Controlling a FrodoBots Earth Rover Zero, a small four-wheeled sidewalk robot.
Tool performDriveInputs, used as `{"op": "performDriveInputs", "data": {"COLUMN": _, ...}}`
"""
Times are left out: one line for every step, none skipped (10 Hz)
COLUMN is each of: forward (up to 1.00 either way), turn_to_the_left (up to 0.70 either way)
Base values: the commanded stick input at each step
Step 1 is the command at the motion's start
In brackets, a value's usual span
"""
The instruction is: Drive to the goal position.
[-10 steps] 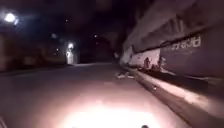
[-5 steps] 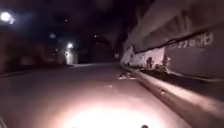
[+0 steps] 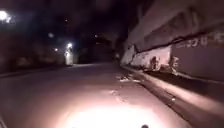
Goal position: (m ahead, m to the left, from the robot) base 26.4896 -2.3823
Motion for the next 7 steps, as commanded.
{"op": "performDriveInputs", "data": {"forward": 0.70, "turn_to_the_left": 0.00}}
{"op": "performDriveInputs", "data": {"forward": 0.70, "turn_to_the_left": 0.00}}
{"op": "performDriveInputs", "data": {"forward": 0.70, "turn_to_the_left": 0.00}}
{"op": "performDriveInputs", "data": {"forward": 0.70, "turn_to_the_left": 0.00}}
{"op": "performDriveInputs", "data": {"forward": 0.70, "turn_to_the_left": 0.00}}
{"op": "performDriveInputs", "data": {"forward": 0.70, "turn_to_the_left": 0.00}}
{"op": "performDriveInputs", "data": {"forward": 0.70, "turn_to_the_left": 0.00}}
